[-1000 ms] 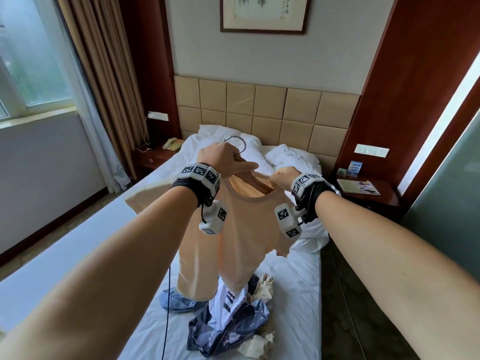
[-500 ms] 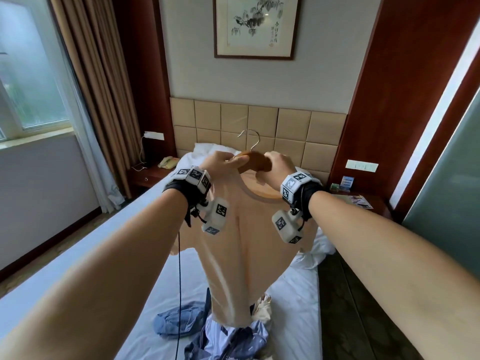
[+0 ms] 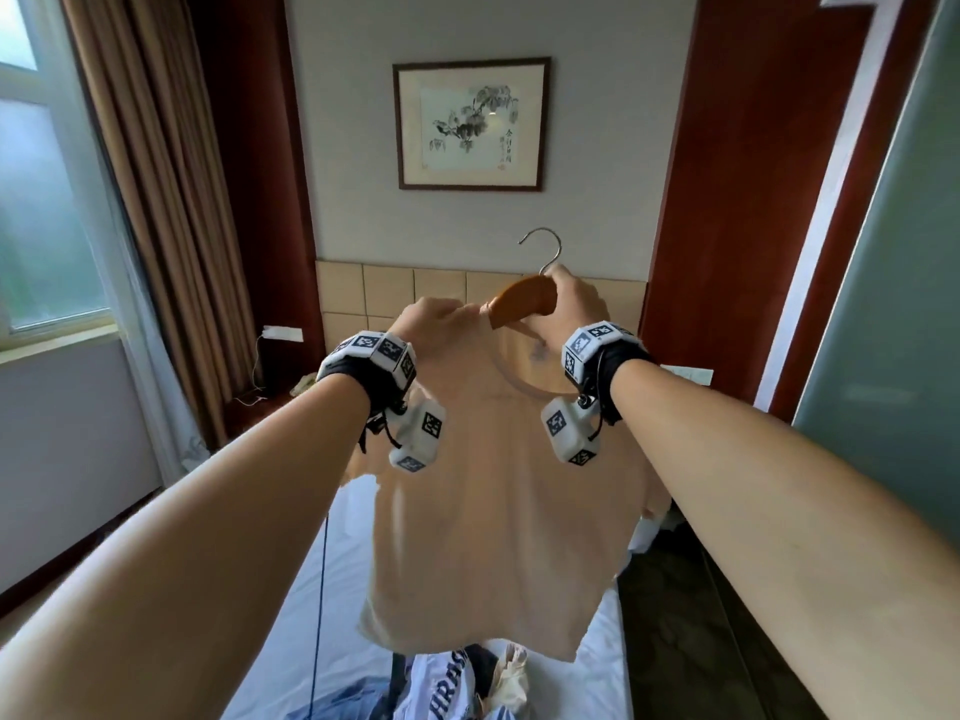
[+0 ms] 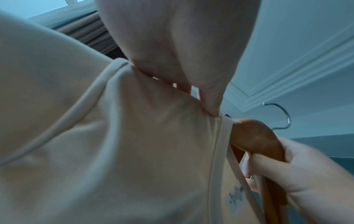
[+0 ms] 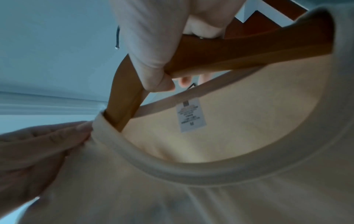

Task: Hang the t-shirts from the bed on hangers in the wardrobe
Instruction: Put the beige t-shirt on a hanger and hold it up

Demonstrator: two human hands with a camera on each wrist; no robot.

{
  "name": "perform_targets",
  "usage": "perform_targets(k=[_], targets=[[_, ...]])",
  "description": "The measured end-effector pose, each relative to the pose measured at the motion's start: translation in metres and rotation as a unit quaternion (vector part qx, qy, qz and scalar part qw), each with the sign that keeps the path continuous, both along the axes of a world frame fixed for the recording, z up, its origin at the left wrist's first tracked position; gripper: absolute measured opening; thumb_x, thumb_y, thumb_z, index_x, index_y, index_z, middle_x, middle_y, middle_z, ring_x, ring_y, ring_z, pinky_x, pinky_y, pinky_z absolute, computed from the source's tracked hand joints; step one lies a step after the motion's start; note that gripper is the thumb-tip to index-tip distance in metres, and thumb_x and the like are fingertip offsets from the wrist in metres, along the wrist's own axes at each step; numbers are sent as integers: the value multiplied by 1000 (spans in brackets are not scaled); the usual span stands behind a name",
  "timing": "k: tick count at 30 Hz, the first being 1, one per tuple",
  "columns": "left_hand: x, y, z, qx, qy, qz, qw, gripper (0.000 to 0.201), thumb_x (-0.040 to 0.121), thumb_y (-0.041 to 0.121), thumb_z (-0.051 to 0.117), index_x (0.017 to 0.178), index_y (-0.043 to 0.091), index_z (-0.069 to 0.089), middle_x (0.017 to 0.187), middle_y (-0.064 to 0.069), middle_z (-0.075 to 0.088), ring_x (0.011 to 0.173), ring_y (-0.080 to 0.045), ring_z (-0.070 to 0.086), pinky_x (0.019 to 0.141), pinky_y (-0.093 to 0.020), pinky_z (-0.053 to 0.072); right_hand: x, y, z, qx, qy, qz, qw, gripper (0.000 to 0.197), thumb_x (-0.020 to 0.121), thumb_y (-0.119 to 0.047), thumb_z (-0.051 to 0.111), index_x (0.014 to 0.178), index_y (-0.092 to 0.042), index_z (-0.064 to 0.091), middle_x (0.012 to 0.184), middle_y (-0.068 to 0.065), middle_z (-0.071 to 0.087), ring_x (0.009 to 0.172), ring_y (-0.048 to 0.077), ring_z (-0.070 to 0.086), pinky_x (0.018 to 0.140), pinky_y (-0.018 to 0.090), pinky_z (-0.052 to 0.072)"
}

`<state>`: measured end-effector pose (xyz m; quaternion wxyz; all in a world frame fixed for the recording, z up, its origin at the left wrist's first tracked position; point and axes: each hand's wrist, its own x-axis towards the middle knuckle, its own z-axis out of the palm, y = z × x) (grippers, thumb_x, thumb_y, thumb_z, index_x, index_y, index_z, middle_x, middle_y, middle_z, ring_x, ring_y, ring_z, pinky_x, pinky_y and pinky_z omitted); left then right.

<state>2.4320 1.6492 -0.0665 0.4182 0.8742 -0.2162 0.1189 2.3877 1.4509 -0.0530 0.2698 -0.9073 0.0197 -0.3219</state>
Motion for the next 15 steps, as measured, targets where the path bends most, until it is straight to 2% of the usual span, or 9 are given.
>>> perform_targets(k=[3, 6, 8, 10, 13, 14, 15], targets=[[-9, 2, 0, 21, -42, 14, 999, 19, 95, 30, 57, 83, 23, 70, 75, -1, 63, 71, -15, 56, 64, -22, 42, -13, -13, 0, -3, 3, -25, 1000, 44, 75, -27, 73, 115, -24, 54, 103, 1, 68, 95, 29, 65, 78, 31, 50], [-17, 1, -5, 5, -82, 56, 995, 21, 94, 30, 57, 80, 24, 72, 72, -3, 66, 67, -18, 56, 56, -21, 41, -28, -27, -1, -4, -3, -43, 999, 42, 74, -22, 68, 113, -24, 54, 99, 1, 68, 91, 30, 66, 78, 35, 55], [-22, -1, -4, -11, -78, 87, 993, 21, 93, 33, 56, 82, 26, 73, 76, -5, 68, 71, -22, 59, 60, -23, 41, -38, -40, 0, 8, -15, -51, 999, 42, 75, -20, 69, 115, -23, 54, 98, 2, 68, 90, 30, 67, 78, 36, 56], [-28, -3, -1, -14, -32, 111, 993, 26, 94, 36, 51, 89, 23, 73, 85, -8, 67, 81, -27, 60, 68, -28, 42, -50, -54, 3, 21, -32, -61, 997, 43, 75, -19, 70, 115, -22, 55, 99, 3, 69, 90, 30, 66, 78, 36, 56], [-36, -6, -4, -4, 40, 108, 993, 37, 99, 38, 44, 109, 14, 70, 107, -13, 67, 101, -31, 61, 87, -36, 47, -68, -75, 10, 40, -65, -88, 993, 40, 74, -18, 71, 112, -22, 57, 102, 4, 70, 92, 30, 67, 77, 34, 54], [-42, -9, -6, -2, 52, 91, 994, 37, 100, 37, 45, 114, 12, 68, 111, -13, 67, 102, -30, 61, 88, -35, 48, -74, -82, 12, 43, -69, -95, 992, 40, 75, -17, 71, 112, -22, 57, 102, 4, 70, 92, 31, 67, 77, 34, 54], [-47, -12, -9, -7, 56, 80, 995, 35, 100, 35, 47, 116, 12, 68, 109, -10, 67, 99, -27, 61, 84, -33, 47, -81, -88, 13, 44, -69, -99, 992, 40, 74, -17, 71, 111, -21, 58, 102, 4, 70, 92, 31, 67, 77, 34, 54]])
